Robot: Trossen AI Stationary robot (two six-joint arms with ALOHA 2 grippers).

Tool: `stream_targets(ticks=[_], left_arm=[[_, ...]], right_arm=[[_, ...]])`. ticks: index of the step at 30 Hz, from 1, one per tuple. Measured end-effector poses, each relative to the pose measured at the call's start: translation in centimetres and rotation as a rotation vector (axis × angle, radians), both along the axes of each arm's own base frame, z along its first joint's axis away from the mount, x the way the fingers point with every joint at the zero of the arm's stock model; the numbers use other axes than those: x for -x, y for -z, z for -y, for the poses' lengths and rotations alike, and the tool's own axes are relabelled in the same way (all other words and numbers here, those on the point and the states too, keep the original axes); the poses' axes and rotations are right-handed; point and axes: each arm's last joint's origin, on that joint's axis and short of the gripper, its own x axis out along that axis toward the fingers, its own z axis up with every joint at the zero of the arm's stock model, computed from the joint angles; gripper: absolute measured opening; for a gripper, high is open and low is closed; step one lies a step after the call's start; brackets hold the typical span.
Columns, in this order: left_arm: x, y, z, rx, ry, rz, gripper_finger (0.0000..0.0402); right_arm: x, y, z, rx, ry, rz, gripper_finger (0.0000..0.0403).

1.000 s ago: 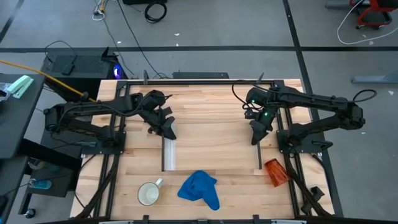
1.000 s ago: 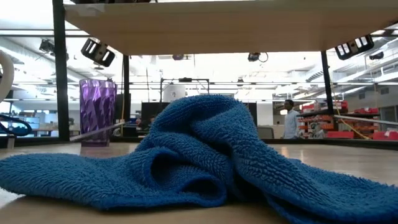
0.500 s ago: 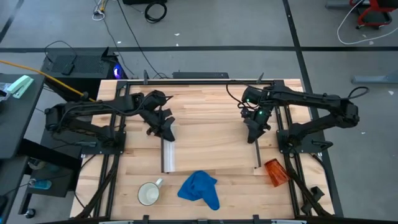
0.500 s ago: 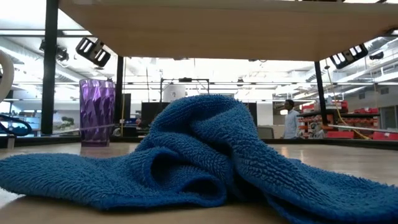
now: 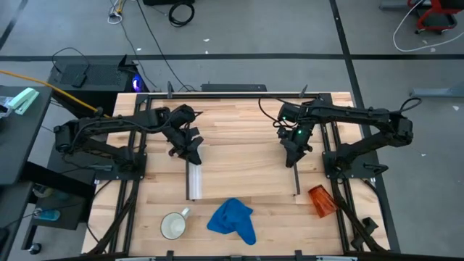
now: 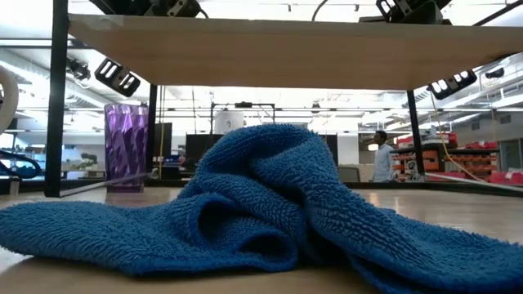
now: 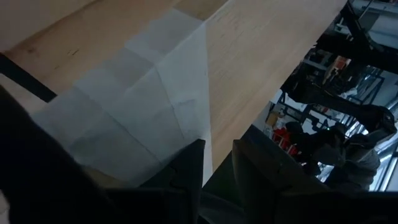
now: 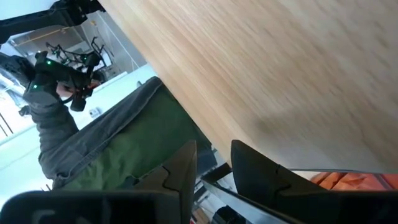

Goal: Stack small to large cups/mugs on shelf
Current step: Move the shelf to the center of the table

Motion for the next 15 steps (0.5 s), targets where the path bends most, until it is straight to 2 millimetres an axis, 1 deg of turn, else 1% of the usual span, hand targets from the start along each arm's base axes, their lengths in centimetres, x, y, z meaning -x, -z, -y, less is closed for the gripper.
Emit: stream_targets(ticks=[5,9,15], left_arm=[[0.2,0.0,-0.4,0.002,-0.014,-0.005,0.0097],[0.3,0.1,-0.7,0.002,-0.023,-0.015,0.0098],[0.1,0.7,-0.8,0.01,-0.007,-0.038,0.0098]], right_arm=[[-0.1,0.2,0.1,-0.003,0.001,-0.008,0.0108],[-0.5,0.7,0.3,-0.007,-0.004,-0.02,0.0108],[-0.7,1.4,0.6,-0.023,-0.016,-0.027,0.0108]])
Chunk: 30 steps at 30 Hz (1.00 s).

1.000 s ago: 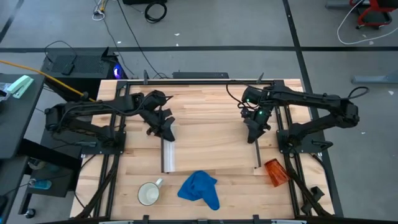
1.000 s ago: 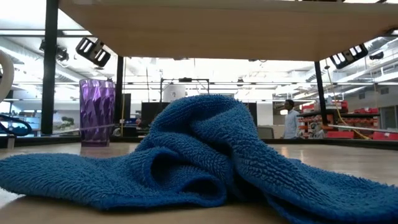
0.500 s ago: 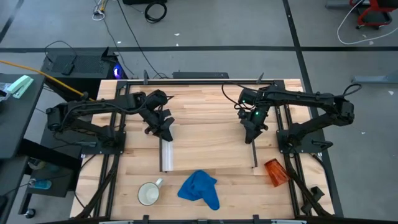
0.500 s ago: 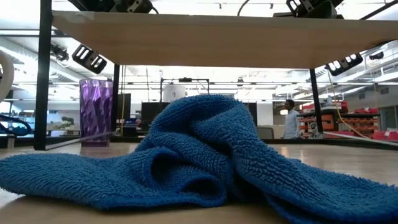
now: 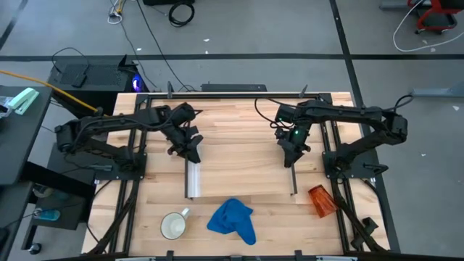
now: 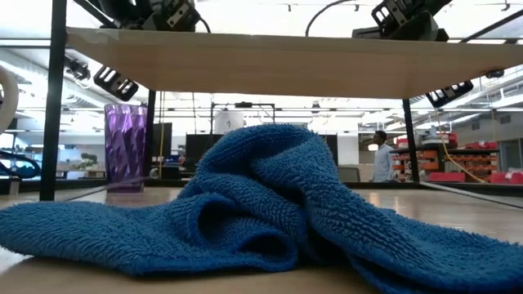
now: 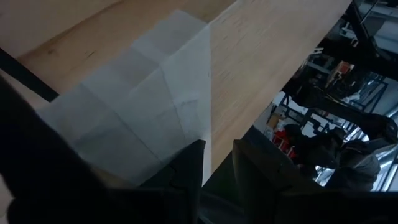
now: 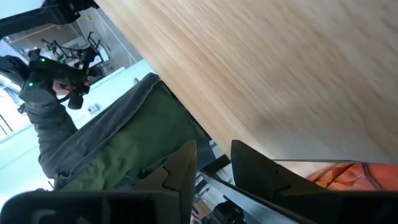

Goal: Stack small to large cups/mugs on shelf
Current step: Move the shelf to the center of the table

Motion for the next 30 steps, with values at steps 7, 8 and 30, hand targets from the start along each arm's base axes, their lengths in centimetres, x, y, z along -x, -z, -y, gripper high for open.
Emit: stream_targets(ticks=[7,8,30], left_arm=[[-0.3,0.4,-0.3,-0.01,0.018,0.012,0.0098],[-0.3,0.4,-0.3,-0.013,0.018,0.016,0.0098],[0.5,0.3,-1.3,-0.018,0.026,0.037,0.0166]], right_arm=[[0.4,-0.1,0.4,0.001,0.006,0.007,0.0108],[0.5,-0.1,0.4,0.002,0.006,0.007,0.0108],[0.6,-0.2,0.6,-0.007,0.009,0.02,0.0108]])
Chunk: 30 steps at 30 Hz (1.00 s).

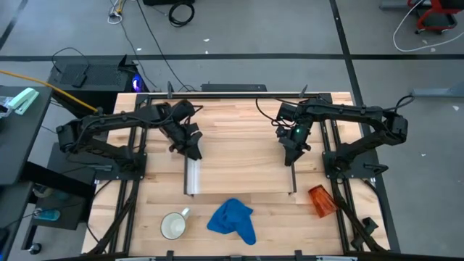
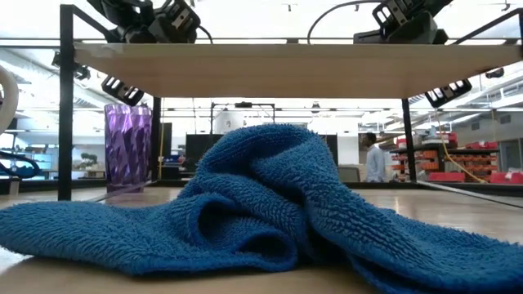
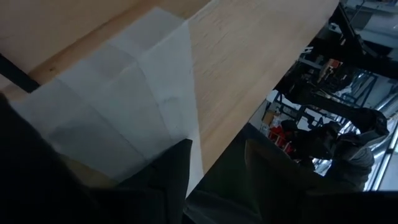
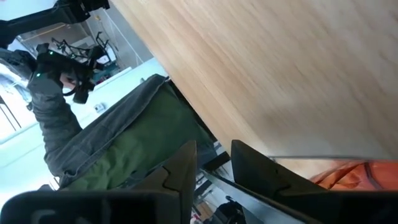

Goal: Stack small to large cups/mugs on shelf
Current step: Move the shelf to the center of the table

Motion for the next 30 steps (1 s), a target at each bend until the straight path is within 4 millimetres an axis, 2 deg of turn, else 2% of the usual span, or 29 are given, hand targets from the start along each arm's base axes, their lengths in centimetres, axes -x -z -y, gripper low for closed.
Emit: stream_targets(ticks=[19,30], left_arm=[[0.3,0.2,0.2,-0.029,0.016,-0.019,0.0159],[0.2,0.2,0.3,-0.037,0.019,-0.023,0.0162]], right_arm=[[0.1,0.1,0.0,-0.013,0.001,-0.015,0.0108],[1.1,-0.7,-0.2,0.016,0.013,-0.035,0.0108]])
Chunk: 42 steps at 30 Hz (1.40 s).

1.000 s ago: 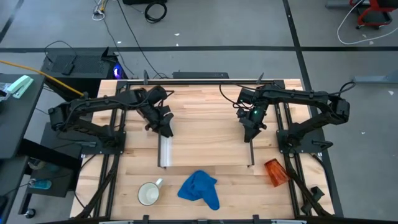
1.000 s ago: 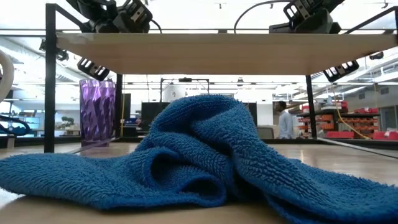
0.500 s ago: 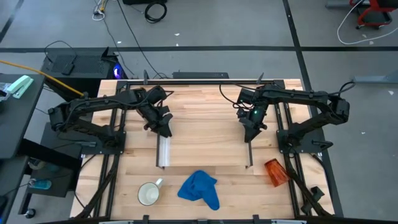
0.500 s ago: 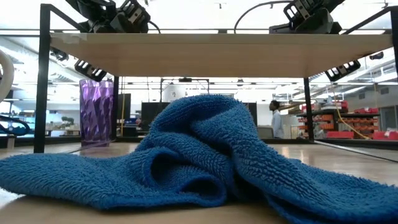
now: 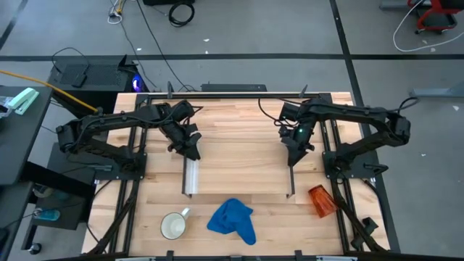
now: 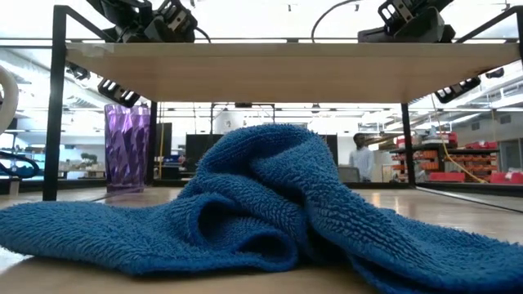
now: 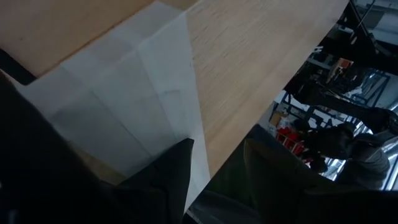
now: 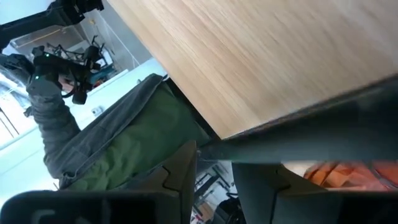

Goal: Stack small to large cups/mugs on shelf
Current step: Move the shelf to the center of the table

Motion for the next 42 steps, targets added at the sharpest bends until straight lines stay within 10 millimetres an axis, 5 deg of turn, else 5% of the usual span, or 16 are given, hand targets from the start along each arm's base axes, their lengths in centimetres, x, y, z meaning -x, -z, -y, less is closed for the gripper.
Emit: stream_targets(ticks=[16,42], left_arm=[[-0.1,0.0,0.0,-0.012,0.0,0.013,0.0162],[0.6,-1.0,0.3,-0.026,-0.093,-0.022,0.0162]], right_arm=[[3.3,-2.8,0.1,0.167,0.146,0.01,0.0108],[2.1,-2.5,-0.8,0.321,0.058,0.054,0.0009]])
